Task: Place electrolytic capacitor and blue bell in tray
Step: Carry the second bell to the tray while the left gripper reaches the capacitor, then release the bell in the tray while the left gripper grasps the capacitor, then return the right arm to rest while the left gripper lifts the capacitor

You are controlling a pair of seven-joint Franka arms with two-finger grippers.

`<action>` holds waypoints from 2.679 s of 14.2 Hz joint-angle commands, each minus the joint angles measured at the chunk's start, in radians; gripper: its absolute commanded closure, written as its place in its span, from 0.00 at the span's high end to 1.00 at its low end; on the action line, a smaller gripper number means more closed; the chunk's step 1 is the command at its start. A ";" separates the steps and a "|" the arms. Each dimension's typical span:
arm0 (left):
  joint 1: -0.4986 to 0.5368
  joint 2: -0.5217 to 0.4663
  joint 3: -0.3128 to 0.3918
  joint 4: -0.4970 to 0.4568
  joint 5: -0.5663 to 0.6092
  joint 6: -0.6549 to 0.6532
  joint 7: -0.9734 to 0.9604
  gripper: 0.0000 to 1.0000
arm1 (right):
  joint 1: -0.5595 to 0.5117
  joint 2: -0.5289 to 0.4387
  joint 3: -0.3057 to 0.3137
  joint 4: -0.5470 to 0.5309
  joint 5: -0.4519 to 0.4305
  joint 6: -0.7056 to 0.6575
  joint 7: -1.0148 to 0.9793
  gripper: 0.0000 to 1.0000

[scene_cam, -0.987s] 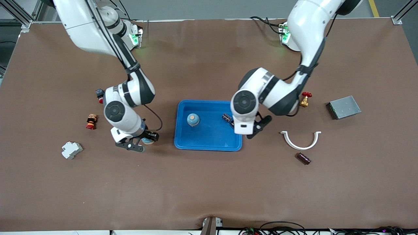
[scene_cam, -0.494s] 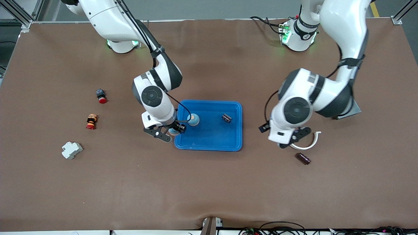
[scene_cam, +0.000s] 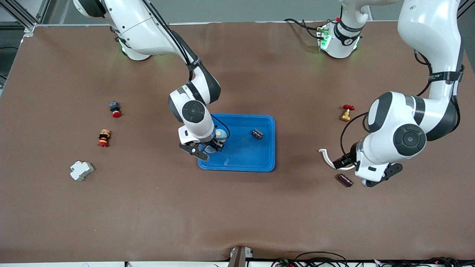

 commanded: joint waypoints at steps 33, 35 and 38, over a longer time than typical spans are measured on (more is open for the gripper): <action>0.009 0.309 0.073 0.030 0.126 0.465 -0.305 1.00 | -0.125 0.030 -0.015 0.184 -0.035 -0.238 -0.221 1.00; 0.010 0.309 0.073 0.031 0.138 0.465 -0.317 0.92 | -0.157 -0.014 -0.013 0.154 -0.035 -0.273 -0.274 1.00; 0.014 0.308 0.073 0.031 0.138 0.465 -0.311 0.45 | -0.224 -0.098 -0.013 0.077 -0.035 -0.284 -0.415 1.00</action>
